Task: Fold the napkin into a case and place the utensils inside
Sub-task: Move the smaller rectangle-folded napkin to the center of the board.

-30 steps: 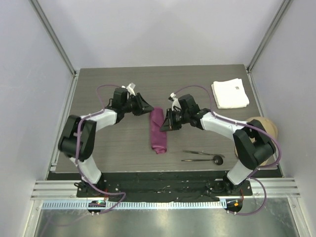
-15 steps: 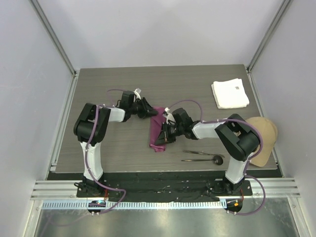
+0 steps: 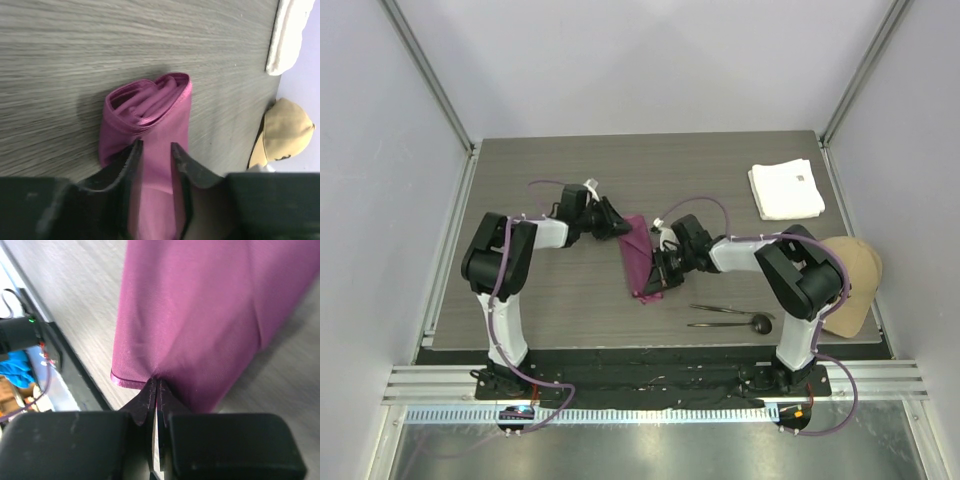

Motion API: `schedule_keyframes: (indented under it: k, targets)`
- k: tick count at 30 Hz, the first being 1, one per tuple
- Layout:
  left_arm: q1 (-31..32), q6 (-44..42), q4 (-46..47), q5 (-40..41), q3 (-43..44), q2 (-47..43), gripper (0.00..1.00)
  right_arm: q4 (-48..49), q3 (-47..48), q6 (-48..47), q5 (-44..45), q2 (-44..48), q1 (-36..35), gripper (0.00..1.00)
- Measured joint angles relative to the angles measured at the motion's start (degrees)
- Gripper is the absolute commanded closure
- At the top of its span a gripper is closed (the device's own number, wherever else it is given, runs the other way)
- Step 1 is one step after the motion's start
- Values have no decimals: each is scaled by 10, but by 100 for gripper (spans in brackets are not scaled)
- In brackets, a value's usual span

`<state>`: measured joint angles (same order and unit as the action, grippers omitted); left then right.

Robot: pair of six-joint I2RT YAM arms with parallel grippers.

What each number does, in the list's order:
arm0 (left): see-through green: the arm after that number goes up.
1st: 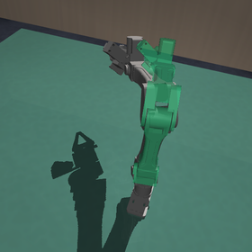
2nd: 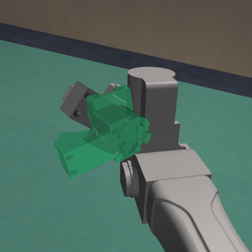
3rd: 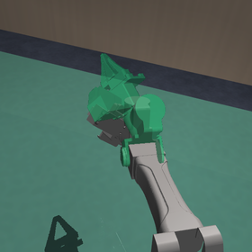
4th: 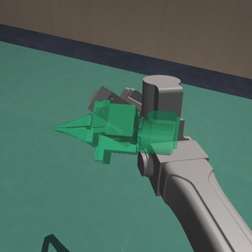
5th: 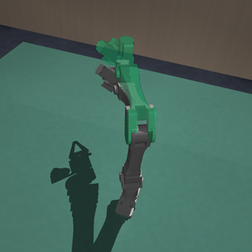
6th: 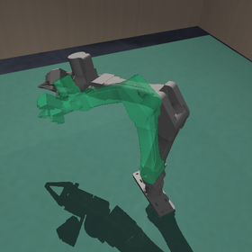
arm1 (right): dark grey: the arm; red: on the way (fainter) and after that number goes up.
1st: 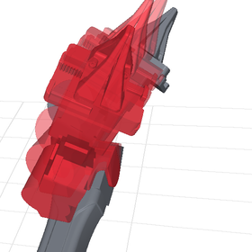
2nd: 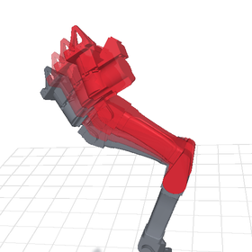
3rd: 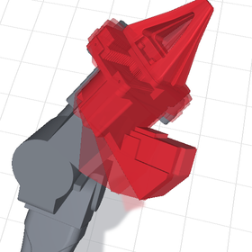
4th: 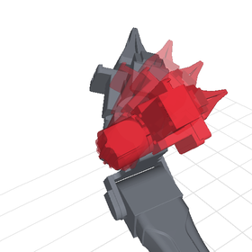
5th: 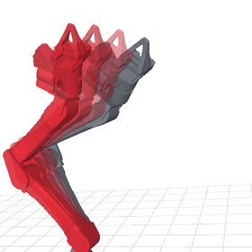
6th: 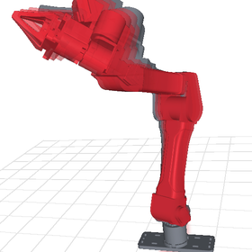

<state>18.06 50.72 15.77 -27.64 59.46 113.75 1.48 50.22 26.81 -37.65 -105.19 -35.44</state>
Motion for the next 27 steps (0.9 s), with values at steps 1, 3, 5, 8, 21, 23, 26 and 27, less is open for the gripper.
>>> schedule_keyframes:
  k: [1, 3, 5, 8, 21, 23, 26, 27]
  targets:
    - [-1, -2, -3, 4, 0, -3, 62, -24, 12, -19, 0, -3, 8, 93]
    - [-4, -4, -14, 11, 0, -14, 55, -73, 45, -59, 7, -11, 21, 93]
    - [-5, -7, -29, 18, -2, -32, 55, -117, 76, -96, 22, -19, 30, 93]
    - [-4, -14, -54, 26, -4, -82, 58, -184, 130, -148, 63, -32, 43, 92]
    - [96, -16, -59, 52, -51, -203, 70, -321, 263, -199, 272, -36, 116, 71]
    - [111, -15, -56, 57, -45, -166, 71, -314, 245, -183, 275, -8, 119, 68]
    - [120, -12, -53, 66, -30, -117, 71, -296, 199, -153, 252, 46, 122, 66]
    - [121, -9, -52, 68, -23, -104, 72, -289, 188, -145, 241, 57, 126, 66]
